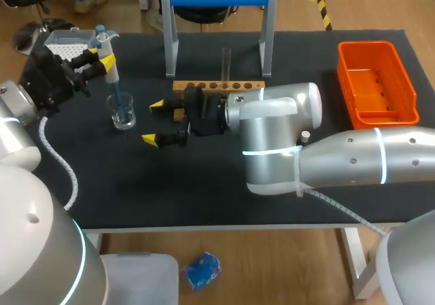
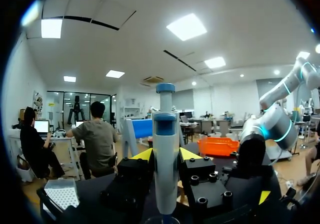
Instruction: Invert the test tube, pick up the pipette, mount the tip to pipette, aspirate from beaker and dispense into the tube, eject the tip, return the pipette, and cap with the stopper.
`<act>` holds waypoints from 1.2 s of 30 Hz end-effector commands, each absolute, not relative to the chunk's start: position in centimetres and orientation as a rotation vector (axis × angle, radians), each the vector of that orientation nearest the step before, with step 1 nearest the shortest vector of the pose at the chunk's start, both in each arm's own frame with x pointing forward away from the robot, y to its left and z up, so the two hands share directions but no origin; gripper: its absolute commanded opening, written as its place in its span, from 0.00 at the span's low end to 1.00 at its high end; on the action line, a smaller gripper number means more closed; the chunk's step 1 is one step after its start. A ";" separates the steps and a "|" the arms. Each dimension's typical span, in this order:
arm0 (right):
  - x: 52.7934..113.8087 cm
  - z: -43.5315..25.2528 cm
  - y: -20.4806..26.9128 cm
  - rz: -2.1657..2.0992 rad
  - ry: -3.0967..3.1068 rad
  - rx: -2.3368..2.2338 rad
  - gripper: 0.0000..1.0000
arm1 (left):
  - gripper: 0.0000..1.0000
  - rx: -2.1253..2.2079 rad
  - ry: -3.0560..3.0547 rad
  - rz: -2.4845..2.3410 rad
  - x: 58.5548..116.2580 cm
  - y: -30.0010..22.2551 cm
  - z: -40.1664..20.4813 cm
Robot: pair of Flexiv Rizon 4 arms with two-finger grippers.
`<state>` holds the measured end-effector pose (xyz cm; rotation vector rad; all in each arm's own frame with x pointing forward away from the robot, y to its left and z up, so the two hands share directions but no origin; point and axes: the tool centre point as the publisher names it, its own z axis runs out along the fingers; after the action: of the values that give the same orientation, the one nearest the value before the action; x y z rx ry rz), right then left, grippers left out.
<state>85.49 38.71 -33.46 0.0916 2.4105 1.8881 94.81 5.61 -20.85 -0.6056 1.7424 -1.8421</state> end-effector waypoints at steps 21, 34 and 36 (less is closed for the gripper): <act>90.4 -16.5 37.2 1.683 2.671 -0.218 1.00 | 0.00 -0.603 1.740 -1.844 94.9 5.6 -20.9; 93.1 -12.6 41.2 1.605 2.680 -0.422 0.00 | 0.00 -0.603 1.740 -1.844 94.9 5.6 -20.9; 93.4 -12.4 41.6 1.629 2.690 -0.407 0.00 | 0.00 -0.603 1.740 -1.844 94.9 5.6 -20.9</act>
<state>92.60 40.74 -12.71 -0.2381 2.4762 1.7048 94.81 5.62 -20.86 -0.6051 1.7430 -1.8419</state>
